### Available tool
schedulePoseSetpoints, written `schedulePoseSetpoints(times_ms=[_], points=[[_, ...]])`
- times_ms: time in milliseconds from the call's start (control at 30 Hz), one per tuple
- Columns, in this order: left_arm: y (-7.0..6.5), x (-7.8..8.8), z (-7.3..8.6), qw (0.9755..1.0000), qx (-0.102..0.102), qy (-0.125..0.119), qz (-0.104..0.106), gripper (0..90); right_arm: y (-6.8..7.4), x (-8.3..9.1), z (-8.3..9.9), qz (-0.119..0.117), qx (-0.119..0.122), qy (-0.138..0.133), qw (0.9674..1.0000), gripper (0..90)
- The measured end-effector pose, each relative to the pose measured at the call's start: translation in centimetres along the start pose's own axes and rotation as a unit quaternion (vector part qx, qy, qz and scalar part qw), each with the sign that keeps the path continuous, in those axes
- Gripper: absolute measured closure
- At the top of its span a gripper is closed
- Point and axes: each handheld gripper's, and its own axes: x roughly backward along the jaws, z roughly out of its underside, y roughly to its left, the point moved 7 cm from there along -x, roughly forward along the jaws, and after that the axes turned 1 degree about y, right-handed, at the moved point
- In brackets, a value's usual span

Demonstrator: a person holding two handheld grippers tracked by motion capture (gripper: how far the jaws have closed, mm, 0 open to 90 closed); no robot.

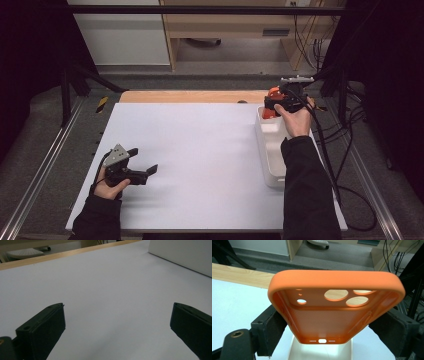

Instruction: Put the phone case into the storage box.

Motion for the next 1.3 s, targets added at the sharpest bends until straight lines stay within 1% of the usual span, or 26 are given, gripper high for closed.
schedulePoseSetpoints(times_ms=[333, 433, 533, 767, 900, 967, 1300], points=[[0.0, -0.1, 0.0, 1.0, -0.003, 0.001, 0.002, 0.0, 0.0, -1.7, 0.4, 0.011, -0.012, 0.011, 0.9998, 15.9], [0.0, 0.0, 0.0, 1.0, -0.004, 0.0, 0.002, 0.0, 0.1, -2.2, 0.6, 0.014, -0.02, 0.014, 0.9996, 15.8], [0.0, 0.0, 0.0, 1.0, -0.004, 0.0, 0.002, 0.0, 0.1, -2.5, 0.8, 0.013, -0.017, 0.017, 0.9996, 15.8], [-0.1, -0.2, 0.1, 1.0, -0.006, 0.003, 0.003, 0.0, 0.1, -3.2, 1.2, 0.015, -0.024, 0.022, 0.9994, 15.8], [-0.2, -0.2, 0.1, 1.0, -0.008, 0.004, 0.003, 0.0, 0.1, -3.6, 1.5, 0.015, -0.023, 0.027, 0.9992, 15.8], [-0.2, -0.2, 0.1, 0.9999, -0.009, 0.005, 0.004, 0.0, 0.1, -3.8, 1.6, 0.016, -0.018, 0.028, 0.9993, 15.8], [-0.2, -0.3, 0.2, 0.9999, -0.011, 0.007, 0.004, 0.0, 0.2, -4.8, 2.4, 0.017, -0.024, 0.04, 0.9988, 15.8]])
